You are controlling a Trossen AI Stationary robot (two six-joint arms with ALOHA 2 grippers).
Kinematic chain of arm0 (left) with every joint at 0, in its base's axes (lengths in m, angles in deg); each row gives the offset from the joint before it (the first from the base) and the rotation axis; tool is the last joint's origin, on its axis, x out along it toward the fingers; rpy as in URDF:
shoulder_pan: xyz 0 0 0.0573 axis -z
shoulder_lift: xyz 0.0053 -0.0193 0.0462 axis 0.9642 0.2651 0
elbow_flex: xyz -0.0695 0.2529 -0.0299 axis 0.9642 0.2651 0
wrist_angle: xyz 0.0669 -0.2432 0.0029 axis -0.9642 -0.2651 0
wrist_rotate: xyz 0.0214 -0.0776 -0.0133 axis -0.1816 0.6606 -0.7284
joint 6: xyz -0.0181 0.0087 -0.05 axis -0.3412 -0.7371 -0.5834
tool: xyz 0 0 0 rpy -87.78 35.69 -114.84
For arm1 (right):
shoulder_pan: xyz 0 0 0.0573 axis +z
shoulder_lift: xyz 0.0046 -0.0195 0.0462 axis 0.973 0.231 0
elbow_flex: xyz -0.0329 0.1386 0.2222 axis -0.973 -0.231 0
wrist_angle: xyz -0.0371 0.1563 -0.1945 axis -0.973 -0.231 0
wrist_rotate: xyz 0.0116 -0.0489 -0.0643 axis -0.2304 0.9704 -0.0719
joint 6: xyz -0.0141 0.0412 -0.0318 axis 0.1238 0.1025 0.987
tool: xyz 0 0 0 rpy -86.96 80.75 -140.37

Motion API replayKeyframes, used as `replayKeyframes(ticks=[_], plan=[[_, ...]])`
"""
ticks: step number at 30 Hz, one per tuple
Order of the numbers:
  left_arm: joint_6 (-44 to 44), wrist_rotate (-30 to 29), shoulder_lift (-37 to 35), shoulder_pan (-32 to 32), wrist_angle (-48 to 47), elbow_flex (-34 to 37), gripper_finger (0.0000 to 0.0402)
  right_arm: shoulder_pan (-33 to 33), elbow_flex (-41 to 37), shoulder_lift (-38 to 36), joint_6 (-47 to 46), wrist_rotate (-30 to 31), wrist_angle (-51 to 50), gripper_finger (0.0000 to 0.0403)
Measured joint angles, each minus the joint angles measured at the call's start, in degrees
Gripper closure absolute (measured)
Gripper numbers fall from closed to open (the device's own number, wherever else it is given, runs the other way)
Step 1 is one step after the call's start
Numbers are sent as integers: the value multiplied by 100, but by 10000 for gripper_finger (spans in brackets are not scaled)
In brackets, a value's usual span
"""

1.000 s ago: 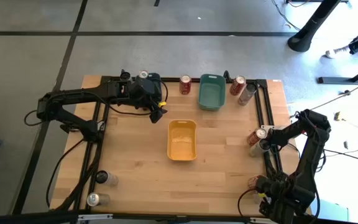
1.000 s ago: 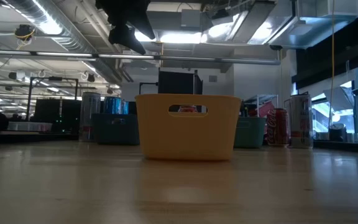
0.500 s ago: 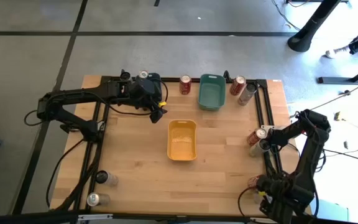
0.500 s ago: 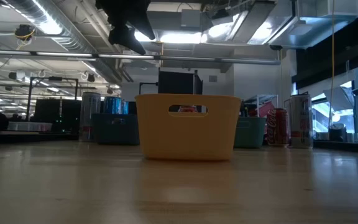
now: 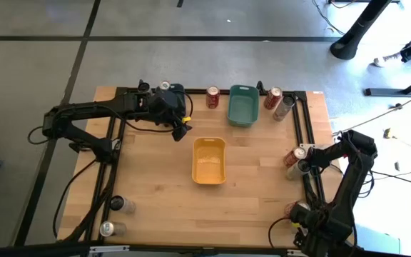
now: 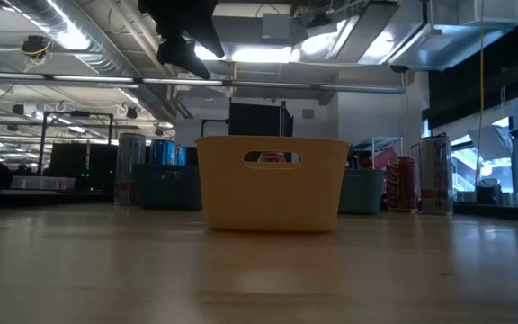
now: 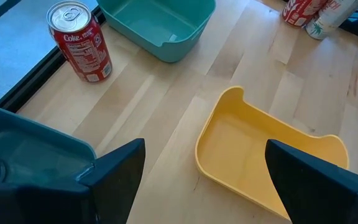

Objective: Sort soda cans
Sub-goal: Put the right blue soda can into the blue bin

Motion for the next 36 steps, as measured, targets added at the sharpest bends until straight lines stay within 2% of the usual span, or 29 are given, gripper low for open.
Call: replayKeyframes(ticks=[5, 9, 23, 36], plan=[[-11, 0, 0, 2, 0, 0, 82, -7, 0, 28, 1, 133, 118, 11], [-11, 0, 0, 0, 0, 0, 82, -4, 0, 28, 1, 160, 103, 29], [-13, 2, 0, 0, 5, 0, 82, 4, 0, 17, 144, 252, 65, 175], [1, 2, 0, 0, 18, 0, 82, 2, 240, 28, 326, -5, 62, 165]])
